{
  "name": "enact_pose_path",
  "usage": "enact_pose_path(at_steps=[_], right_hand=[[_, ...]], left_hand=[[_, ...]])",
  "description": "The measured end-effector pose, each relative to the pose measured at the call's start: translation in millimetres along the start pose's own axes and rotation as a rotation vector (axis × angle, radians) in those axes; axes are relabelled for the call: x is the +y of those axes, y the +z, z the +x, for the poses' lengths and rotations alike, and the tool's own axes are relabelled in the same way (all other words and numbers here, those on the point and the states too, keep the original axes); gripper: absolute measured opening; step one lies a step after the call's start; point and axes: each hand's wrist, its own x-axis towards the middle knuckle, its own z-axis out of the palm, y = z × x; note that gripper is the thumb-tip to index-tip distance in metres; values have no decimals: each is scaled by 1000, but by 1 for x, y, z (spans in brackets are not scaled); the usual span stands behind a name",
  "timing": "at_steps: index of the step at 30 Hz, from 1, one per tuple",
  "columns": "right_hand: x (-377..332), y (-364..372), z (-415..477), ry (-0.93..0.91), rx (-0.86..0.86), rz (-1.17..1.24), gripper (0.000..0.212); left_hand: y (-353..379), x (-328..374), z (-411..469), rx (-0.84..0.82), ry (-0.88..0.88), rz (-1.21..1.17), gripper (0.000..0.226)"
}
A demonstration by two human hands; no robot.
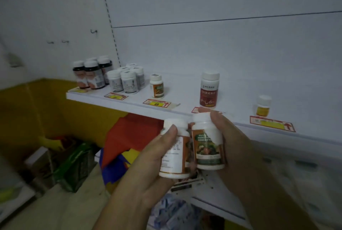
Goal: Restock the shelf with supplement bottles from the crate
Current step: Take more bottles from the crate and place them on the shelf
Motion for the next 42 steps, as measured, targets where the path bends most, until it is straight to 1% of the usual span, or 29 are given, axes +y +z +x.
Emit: enact_pose_path(at_steps=[2, 3, 4, 5, 6, 8, 9, 12, 15, 18, 19, 22, 24, 26, 28, 30, 32, 33, 36, 38, 40, 42], right_hand=[[3, 5, -7, 29, -27, 20, 32], [4, 9, -11, 12, -42, 10, 39], [3, 10, -11, -25, -50, -42, 45], [2, 12, -10, -53, -65, -102, 46], [-3, 16, -13, -72, -67, -126, 40], [-7, 17, -13, -98, -92, -152, 17], [-7, 16, -14, -117, -102, -195, 11], [-10, 19, -17, -130, -108, -249, 9], [-3, 23, -7, -117, -89, -235, 10], [7, 34, 5, -127, -28, -214, 45], [10, 38, 12, -162, 10, -243, 50], [12, 57, 39, -275, 99, -308, 43], [8, 67, 59, -345, 141, -340, 40], [2, 80, 80, -396, 168, -398, 43], [-7, 92, 101, -441, 217, -496, 48], [-19, 101, 119, -494, 287, -602, 52], [-34, 104, 129, -548, 348, -705, 50], [-42, 106, 134, -559, 366, -751, 48], [-59, 110, 148, -523, 429, -867, 41], [-61, 108, 158, -479, 466, -946, 29], [-58, 106, 172, -425, 477, -1033, 21], [-50, 103, 189, -365, 471, -1126, 20]], left_hand=[[-2, 0, -14, 45, 38, 7, 50], [-4, 0, -20, 60, 50, -1, 56], [-5, 0, -24, 73, 62, -13, 53], [-4, 1, -27, 98, 63, 11, 45], [-3, 1, -29, 118, 74, 31, 40], [-1, 1, -32, 147, 70, 43, 40], [0, 0, -30, 156, 78, 43, 40], [2, 2, -23, 171, 95, 72, 40], [-4, 8, -11, 91, 62, 86, 55], [-26, 14, 7, 28, 125, 133, 46], [-34, 19, 15, 12, 139, 160, 44], [-61, 43, 42, 19, 183, 298, 37], [-74, 71, 60, -49, 235, 430, 34], [-84, 103, 76, -150, 265, 584, 30], [-92, 137, 97, -209, 308, 746, 29], [-97, 167, 122, -230, 374, 862, 22], [-96, 190, 149, -222, 453, 932, 13], [-94, 201, 163, -220, 487, 964, 14], [-85, 222, 203, -276, 502, 1045, 20], [-80, 227, 226, -310, 473, 1109, 25], [-79, 230, 247, -314, 439, 1109, 23], [-82, 232, 265, -286, 415, 1085, 15]])
